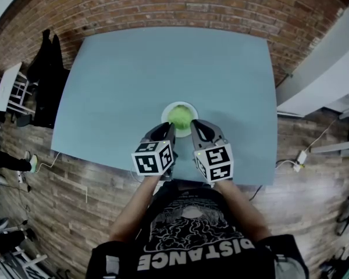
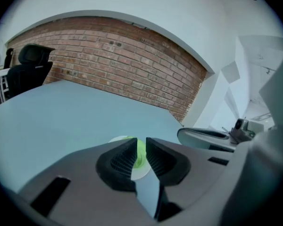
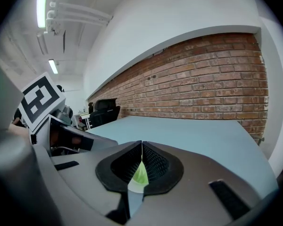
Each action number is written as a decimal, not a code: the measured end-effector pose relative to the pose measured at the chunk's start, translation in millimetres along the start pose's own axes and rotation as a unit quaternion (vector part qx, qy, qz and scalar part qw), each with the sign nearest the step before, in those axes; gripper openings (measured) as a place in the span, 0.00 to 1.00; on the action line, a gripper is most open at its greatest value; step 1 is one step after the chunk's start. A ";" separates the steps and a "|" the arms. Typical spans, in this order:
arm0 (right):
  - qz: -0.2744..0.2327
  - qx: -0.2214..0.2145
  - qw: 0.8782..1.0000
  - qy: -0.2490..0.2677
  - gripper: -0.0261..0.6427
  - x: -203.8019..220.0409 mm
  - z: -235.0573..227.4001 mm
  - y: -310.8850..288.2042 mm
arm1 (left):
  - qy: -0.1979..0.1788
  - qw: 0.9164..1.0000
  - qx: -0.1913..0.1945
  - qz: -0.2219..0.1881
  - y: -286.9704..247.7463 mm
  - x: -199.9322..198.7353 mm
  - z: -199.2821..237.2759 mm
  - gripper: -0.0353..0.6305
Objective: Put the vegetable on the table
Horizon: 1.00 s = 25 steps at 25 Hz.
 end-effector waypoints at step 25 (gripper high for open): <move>-0.042 -0.006 0.999 0.014 0.05 -33.0 17.3 22.2 | -0.140 0.986 0.032 -0.079 26.6 -28.8 -60.0 0.06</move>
Point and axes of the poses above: the fingertips, and each gripper's own axes: y backward along the fingers, z to its left, x out of its underside, the point moved 5 cm from there along y, backward along the fingers, and after that the axes turned 14 degrees about x, right-handed, at the moved point
